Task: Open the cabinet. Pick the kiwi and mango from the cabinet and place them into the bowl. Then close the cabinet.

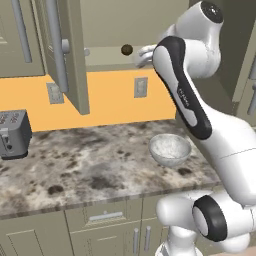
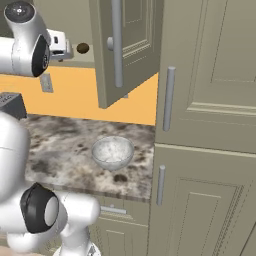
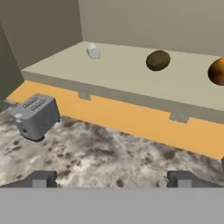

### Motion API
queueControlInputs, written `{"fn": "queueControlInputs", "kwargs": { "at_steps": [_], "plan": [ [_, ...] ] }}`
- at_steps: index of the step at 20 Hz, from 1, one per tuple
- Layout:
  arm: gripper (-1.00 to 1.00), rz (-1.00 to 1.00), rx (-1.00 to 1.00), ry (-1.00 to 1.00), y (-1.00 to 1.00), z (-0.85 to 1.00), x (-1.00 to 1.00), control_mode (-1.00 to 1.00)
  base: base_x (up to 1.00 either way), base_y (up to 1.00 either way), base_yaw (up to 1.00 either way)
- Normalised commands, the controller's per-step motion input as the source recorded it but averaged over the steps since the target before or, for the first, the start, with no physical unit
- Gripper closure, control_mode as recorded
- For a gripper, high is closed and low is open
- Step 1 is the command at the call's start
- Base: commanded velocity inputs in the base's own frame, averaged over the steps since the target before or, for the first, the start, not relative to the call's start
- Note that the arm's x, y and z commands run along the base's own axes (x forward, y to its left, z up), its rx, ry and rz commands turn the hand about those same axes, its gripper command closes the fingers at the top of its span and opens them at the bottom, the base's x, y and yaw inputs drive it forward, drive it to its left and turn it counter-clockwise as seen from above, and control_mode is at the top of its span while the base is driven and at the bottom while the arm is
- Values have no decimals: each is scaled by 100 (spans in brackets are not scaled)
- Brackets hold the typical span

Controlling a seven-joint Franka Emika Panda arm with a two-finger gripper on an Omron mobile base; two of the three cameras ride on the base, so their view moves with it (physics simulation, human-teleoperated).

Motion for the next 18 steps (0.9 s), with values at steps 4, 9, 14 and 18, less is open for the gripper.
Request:
{"fn": "queueControlInputs", "kwargs": {
  "at_steps": [4,9,14,18],
  "plan": [
    [-100,-17,0,-5,-19,0,82,-100,0,0,0],
    [-100,-7,0,-5,-5,0,92,-100,0,0,0],
    [-100,0,0,0,0,-2,100,-100,0,0,0],
    [-100,0,0,3,0,-1,100,-100,0,0,0]
  ]
}}
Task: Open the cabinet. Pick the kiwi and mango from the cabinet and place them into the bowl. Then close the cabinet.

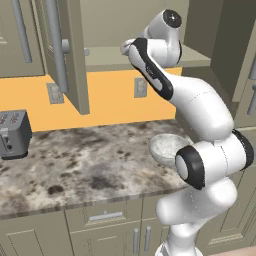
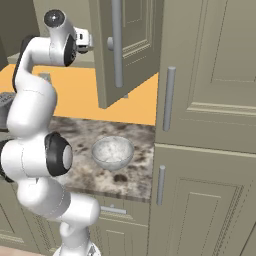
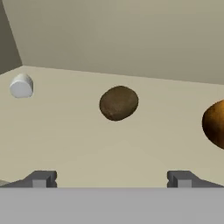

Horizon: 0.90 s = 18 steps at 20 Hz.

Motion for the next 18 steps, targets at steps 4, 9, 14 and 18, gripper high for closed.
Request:
{"fn": "queueControlInputs", "kwargs": {
  "at_steps": [4,9,14,18],
  "plan": [
    [-100,0,-1,3,0,-1,94,-100,0,0,0],
    [-100,0,0,6,0,-4,83,-100,0,0,0],
    [-100,0,0,5,0,-5,58,-100,0,0,0],
    [-100,0,0,2,20,0,30,-100,0,0,0]
  ]
}}
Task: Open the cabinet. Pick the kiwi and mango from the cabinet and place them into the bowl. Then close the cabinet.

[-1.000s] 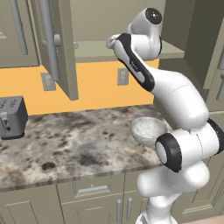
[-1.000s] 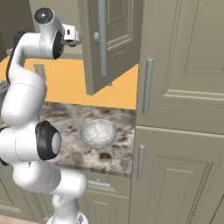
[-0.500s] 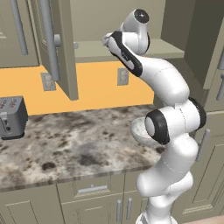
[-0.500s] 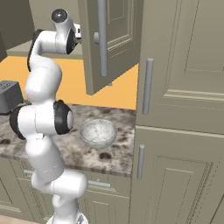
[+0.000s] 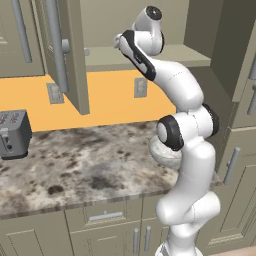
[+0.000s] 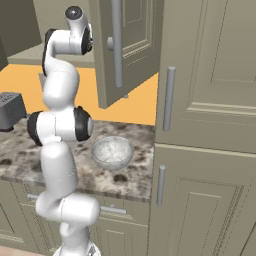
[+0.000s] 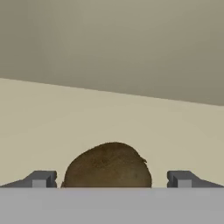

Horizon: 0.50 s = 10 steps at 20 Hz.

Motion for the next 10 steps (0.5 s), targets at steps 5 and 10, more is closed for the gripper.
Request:
{"fn": "queueControlInputs", "kwargs": {
  "at_steps": [5,10],
  "plan": [
    [-100,0,1,5,22,-19,1,-100,0,0,0],
    [-100,0,0,0,0,-10,1,-100,0,0,0]
  ]
}}
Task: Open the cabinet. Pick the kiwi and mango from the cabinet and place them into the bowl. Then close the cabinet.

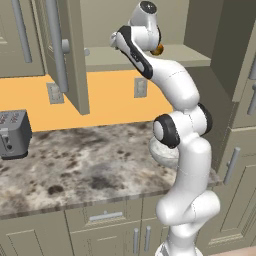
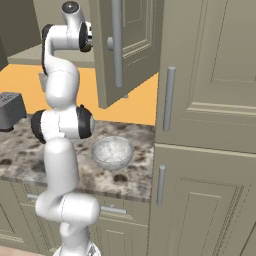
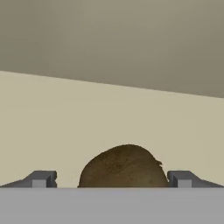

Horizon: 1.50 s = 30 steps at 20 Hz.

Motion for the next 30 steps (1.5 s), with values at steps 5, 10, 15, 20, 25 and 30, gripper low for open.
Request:
{"fn": "queueControlInputs", "kwargs": {
  "at_steps": [5,10,15,20,25,30],
  "plan": [
    [-100,0,0,-1,0,-40,4,-100,0,0,0],
    [100,0,0,-3,4,-56,11,-100,0,0,0],
    [100,0,0,-1,3,-16,6,-100,0,0,0],
    [100,0,0,-3,0,5,-10,-100,0,0,0],
    [100,0,0,-18,0,22,-90,-100,0,0,0],
    [100,0,0,-19,-4,7,-100,-100,0,0,0]
  ]
}}
